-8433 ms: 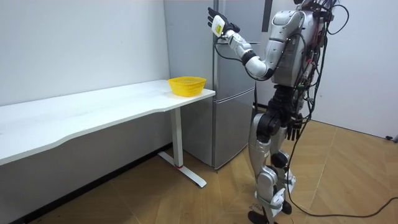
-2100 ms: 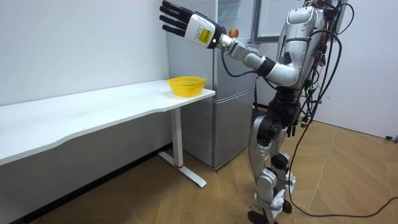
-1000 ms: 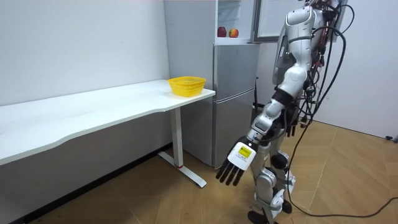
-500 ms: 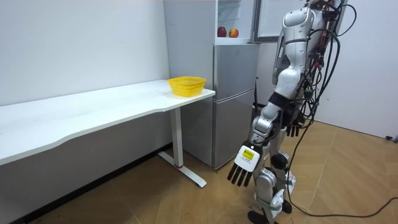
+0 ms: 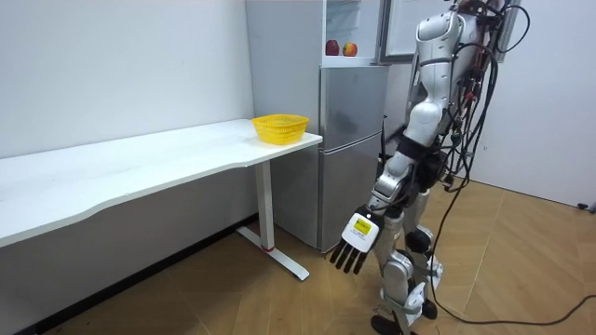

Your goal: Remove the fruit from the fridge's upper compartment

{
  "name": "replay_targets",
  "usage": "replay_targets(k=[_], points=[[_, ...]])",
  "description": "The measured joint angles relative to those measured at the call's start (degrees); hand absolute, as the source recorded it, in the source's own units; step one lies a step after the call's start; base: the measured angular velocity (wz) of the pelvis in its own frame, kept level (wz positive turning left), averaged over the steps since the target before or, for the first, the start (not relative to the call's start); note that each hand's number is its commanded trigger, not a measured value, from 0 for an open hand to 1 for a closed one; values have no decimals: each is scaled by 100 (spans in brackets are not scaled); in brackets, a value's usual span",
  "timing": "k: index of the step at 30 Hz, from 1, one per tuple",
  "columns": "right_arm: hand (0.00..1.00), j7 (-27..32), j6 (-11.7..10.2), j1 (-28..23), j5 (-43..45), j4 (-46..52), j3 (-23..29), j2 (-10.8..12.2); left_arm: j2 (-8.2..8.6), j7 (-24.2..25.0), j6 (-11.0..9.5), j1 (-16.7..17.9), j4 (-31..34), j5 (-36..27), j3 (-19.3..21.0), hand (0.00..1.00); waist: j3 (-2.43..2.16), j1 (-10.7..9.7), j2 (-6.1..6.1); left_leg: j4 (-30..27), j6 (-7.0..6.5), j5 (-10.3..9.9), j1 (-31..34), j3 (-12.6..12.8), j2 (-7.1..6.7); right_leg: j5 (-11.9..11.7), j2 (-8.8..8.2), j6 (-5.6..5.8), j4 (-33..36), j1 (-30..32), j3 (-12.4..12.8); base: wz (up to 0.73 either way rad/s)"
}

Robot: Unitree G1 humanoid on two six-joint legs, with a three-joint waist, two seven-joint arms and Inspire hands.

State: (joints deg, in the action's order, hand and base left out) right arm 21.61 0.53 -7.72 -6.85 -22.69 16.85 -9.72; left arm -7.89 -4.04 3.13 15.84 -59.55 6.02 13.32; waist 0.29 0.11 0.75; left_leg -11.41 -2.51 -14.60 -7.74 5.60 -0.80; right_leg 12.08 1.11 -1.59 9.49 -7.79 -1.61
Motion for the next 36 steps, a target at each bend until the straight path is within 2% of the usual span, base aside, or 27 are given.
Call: replay_targets(k=[2, 4, 5, 6, 8, 12, 15, 19, 21, 24, 27, 31, 36], points=[[0, 302, -229, -35, 83, 608, 4, 1, -10, -44, -84, 99, 27, 84, -1, 0, -3, 16, 75, 1, 0, 0, 7, -8, -2, 0, 1, 0, -22, -7, -10, 6], [0, 563, -310, -9, 311, 1007, 20, -16, -14, -54, -104, 196, 113, 158, -7, 0, -27, 5, 112, -7, 1, 0, 35, -8, -2, -3, 2, -6, -65, -7, -28, 0], [0, 707, -392, -21, 462, 1168, 30, -34, -16, -54, -115, 273, 118, 235, -3, 0, -7, 6, 123, -8, 1, 0, 49, -8, -3, -4, 1, -6, -67, 2, -32, 0], [0, 838, -445, -39, 509, 1337, 31, -33, -15, -54, -116, 273, 118, 313, -3, 0, -27, 10, 173, -7, 1, 0, 53, -8, 1, -5, 2, -5, -61, 10, -29, 0], [0, 1000, -479, -38, 515, 1664, 21, -28, -15, -50, -129, 278, 92, 330, -7, 0, -19, 15, 156, -5, 1, 0, 50, -6, 1, -6, 2, -5, -56, 9, -16, -4], [0, 1238, -685, -25, 869, 2266, 30, -32, -43, -9, -346, 259, 18, 344, 4, 0, -33, 5, 89, 17, 1, 0, 25, 9, -5, -8, 2, -1, -58, -35, -12, -1], [0, 1467, -852, 26, 1430, 2910, 19, -144, -66, 27, -406, 252, -20, 560, 2, 0, -37, 37, 41, 23, 1, 0, 33, 40, -5, -8, 12, -1, -52, -26, -5, -6], [0, 1555, -943, 153, 1668, 3593, 16, -242, -66, 105, -407, 257, -35, 612, -2, 0, -32, 44, 47, 25, 5, 2, 31, 39, 6, -9, 22, -3, -31, -7, -11, 0], [0, 1601, -998, 250, 1856, 3860, 11, -388, -68, 137, -411, 220, -45, 690, -5, 0, -33, 51, 60, 22, 5, 3, 35, 34, 7, -9, 20, -3, 24, 66, -26, 2], [0, 1638, -1110, 268, 2057, 4144, 10, -407, -117, 172, -457, 115, -273, 811, -8, 0, -41, 141, 101, -1, 5, 3, 107, -22, 4, -9, 11, -2, 34, 60, -52, 3], [0, 1634, -1224, 276, 2109, 4307, 11, -412, -149, 256, -465, 111, -327, 863, -11, 0, -46, 144, 162, -8, 4, 2, 151, -104, 3, -16, 3, 3, 49, 85, -130, 12], [0, 1638, -1364, 401, 2086, 4395, -40, -440, -193, 355, -500, 85, -336, 873, -18, 0, -40, 208, 168, -33, 4, 2, 170, -124, 9, -36, 6, -4, 48, 81, -180, 3], [0, 1343, -1400, 809, 1688, 4369, -416, -677, -208, 390, -525, 70, -325, 989, -163, 0, -25, 199, 147, -41, 4, 2, 148, -123, 8, -51, 4, -1, 47, 47, -178, 0]])
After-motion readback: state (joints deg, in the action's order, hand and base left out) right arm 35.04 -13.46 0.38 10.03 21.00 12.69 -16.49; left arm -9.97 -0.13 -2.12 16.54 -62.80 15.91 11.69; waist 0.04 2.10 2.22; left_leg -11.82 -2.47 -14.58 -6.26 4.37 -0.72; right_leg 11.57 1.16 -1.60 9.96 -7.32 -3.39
